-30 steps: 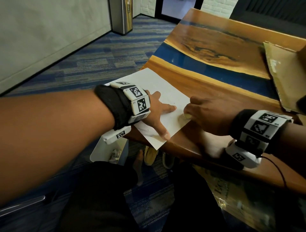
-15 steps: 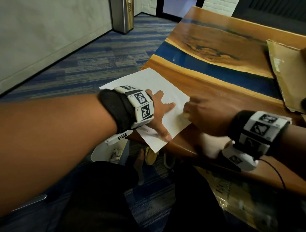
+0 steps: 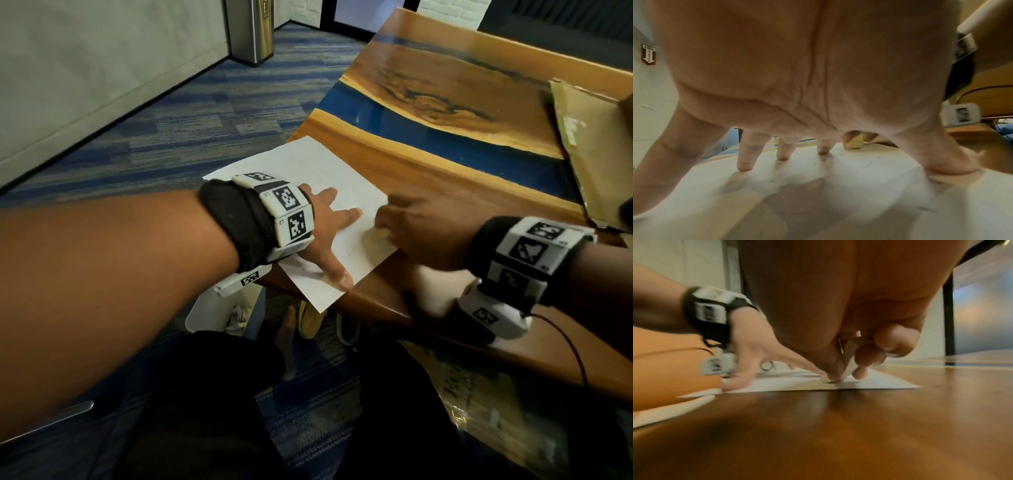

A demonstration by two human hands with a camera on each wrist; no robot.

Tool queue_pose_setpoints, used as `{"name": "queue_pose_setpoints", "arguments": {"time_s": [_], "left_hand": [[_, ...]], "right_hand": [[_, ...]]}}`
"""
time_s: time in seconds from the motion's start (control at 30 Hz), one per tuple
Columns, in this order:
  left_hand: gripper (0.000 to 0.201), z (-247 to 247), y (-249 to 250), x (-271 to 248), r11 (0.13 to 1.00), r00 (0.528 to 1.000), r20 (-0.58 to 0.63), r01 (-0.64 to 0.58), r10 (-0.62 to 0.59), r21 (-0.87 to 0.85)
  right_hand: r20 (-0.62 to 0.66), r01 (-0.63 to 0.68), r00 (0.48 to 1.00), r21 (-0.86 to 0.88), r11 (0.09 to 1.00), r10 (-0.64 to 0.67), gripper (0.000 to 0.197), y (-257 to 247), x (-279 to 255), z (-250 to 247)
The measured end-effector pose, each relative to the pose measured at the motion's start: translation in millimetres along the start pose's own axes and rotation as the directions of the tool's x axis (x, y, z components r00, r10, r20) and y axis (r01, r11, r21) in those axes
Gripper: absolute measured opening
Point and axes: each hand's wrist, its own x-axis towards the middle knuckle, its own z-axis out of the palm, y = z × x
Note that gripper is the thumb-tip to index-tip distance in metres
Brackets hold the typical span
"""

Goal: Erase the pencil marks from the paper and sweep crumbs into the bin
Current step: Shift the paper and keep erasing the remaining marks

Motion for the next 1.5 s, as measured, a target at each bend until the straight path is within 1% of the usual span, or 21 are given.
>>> {"name": "queue_pose_setpoints", "arguments": {"time_s": [0.07, 0.1, 0.23, 0.27, 0.3, 0.4, 0.43, 0.53, 0.57, 0.73, 0.77, 0.9, 1.0, 1.07, 1.1, 1.2, 1.23, 1.33, 1.37, 1.4, 1.5], "left_hand": [[0.130, -0.8, 0.4, 0.5, 1.000, 1.000, -0.002, 0.008, -0.008, 0.005], [0.130, -1.6, 0.5, -0.1, 1.000, 1.000, 0.004, 0.009, -0.009, 0.009], [0.134, -5.1, 1.0, 0.5, 1.000, 1.000, 0.008, 0.009, -0.009, -0.012], [0.134, -4.9, 1.1, 0.9, 1.000, 1.000, 0.003, 0.010, -0.010, -0.009], [0.135, -4.7, 1.3, 0.8, 1.000, 1.000, 0.000, 0.011, -0.011, -0.001], [0.134, -4.1, 3.0, -0.2, 1.000, 1.000, -0.005, 0.012, -0.012, 0.018], [0.132, -4.5, 3.0, -0.5, 1.000, 1.000, -0.002, 0.010, -0.010, 0.014], [0.124, -7.7, 0.9, -1.5, 1.000, 1.000, 0.016, 0.003, -0.002, -0.028], [0.122, -9.4, 1.7, -1.7, 0.999, 1.000, 0.021, 0.000, 0.001, -0.032], [0.128, -18.7, 11.2, -3.9, 0.999, 1.000, 0.021, 0.006, -0.007, 0.039], [0.130, -21.5, 12.9, -4.3, 0.999, 0.999, 0.030, 0.009, -0.011, 0.048], [0.130, -35.0, 20.1, -5.7, 0.997, 0.998, 0.061, 0.008, -0.013, 0.078], [0.129, -40.2, 27.0, -7.7, 0.990, 0.997, 0.074, 0.006, -0.016, 0.140], [0.128, -43.0, 29.3, -8.4, 0.982, 0.997, 0.072, -0.002, -0.012, 0.188], [0.126, -44.3, 29.8, -9.4, 0.980, 0.998, 0.066, -0.016, 0.004, 0.196], [0.120, -48.8, 30.5, -11.3, 0.976, 0.998, 0.044, -0.054, 0.045, 0.209], [0.119, -49.0, 30.9, -10.3, 0.976, 0.998, 0.040, -0.062, 0.055, 0.211], [0.126, -45.5, 32.5, -7.5, 0.974, 0.997, 0.071, -0.024, 0.009, 0.225], [0.128, -45.6, 32.0, -7.9, 0.972, 0.997, 0.083, -0.012, -0.008, 0.234], [0.128, -45.3, 30.8, -7.8, 0.973, 0.996, 0.089, -0.013, -0.008, 0.231], [0.127, -48.1, 29.2, -7.0, 0.981, 0.996, 0.082, -0.042, 0.027, 0.191]], "right_hand": [[-0.020, -0.089, 0.996, -0.026, 0.996, 0.088, 0.028, 17.3, 5.4, 0.3], [-0.031, -0.077, 0.997, -0.023, 0.997, 0.077, 0.028, 17.1, 6.1, 1.8], [-0.019, 0.130, 0.991, 0.104, 0.986, -0.129, 0.025, -24.1, -2.0, 5.7], [-0.025, 0.153, 0.988, 0.068, 0.986, -0.151, 0.025, -22.0, 2.5, 5.5], [-0.047, 0.143, 0.989, 0.016, 0.990, -0.142, 0.026, -14.6, 10.2, 4.4], [-0.057, -0.032, 0.998, -0.074, 0.997, 0.028, 0.029, 11.3, 20.0, -1.2], [-0.054, -0.026, 0.998, -0.076, 0.997, 0.022, 0.029, 8.8, 18.8, -1.7], [-0.027, 0.190, 0.982, 0.043, 0.981, -0.189, 0.027, -26.6, 3.6, -2.9], [-0.018, 0.203, 0.979, 0.096, 0.974, -0.202, 0.028, -28.7, 0.9, -2.3], [0.001, -0.092, 0.996, -0.024, 0.995, 0.092, 0.031, 29.4, 10.7, -3.3], [0.005, -0.086, 0.996, -0.028, 0.996, 0.086, 0.031, 32.5, 7.8, -2.0], [0.059, 0.132, 0.990, 0.004, 0.991, -0.132, 0.031, 14.2, -10.0, -1.9], [0.021, -0.022, 1.000, -0.009, 1.000, 0.022, 0.034, 28.1, -3.3, 0.8], [-0.018, -0.050, 0.999, -0.039, 0.998, 0.049, 0.035, 36.0, -2.8, 5.3], [-0.024, -0.009, 1.000, -0.033, 0.999, 0.009, 0.036, 33.5, -5.1, 5.9], [0.070, 0.167, 0.984, -0.030, 0.986, -0.164, 0.034, 17.1, -15.4, 0.4], [0.083, 0.159, 0.984, -0.015, 0.987, -0.157, 0.035, 19.5, -14.6, 0.4], [-0.006, -0.011, 1.000, -0.015, 1.000, 0.011, 0.040, 35.3, -7.1, 0.8], [-0.019, -0.022, 1.000, -0.041, 0.999, 0.021, 0.041, 37.8, -7.2, 2.0], [-0.020, 0.003, 1.000, -0.051, 0.999, -0.004, 0.041, 34.0, -9.3, 2.3], [0.031, 0.215, 0.976, -0.017, 0.976, -0.214, 0.038, 9.2, -21.3, -2.1]]}}
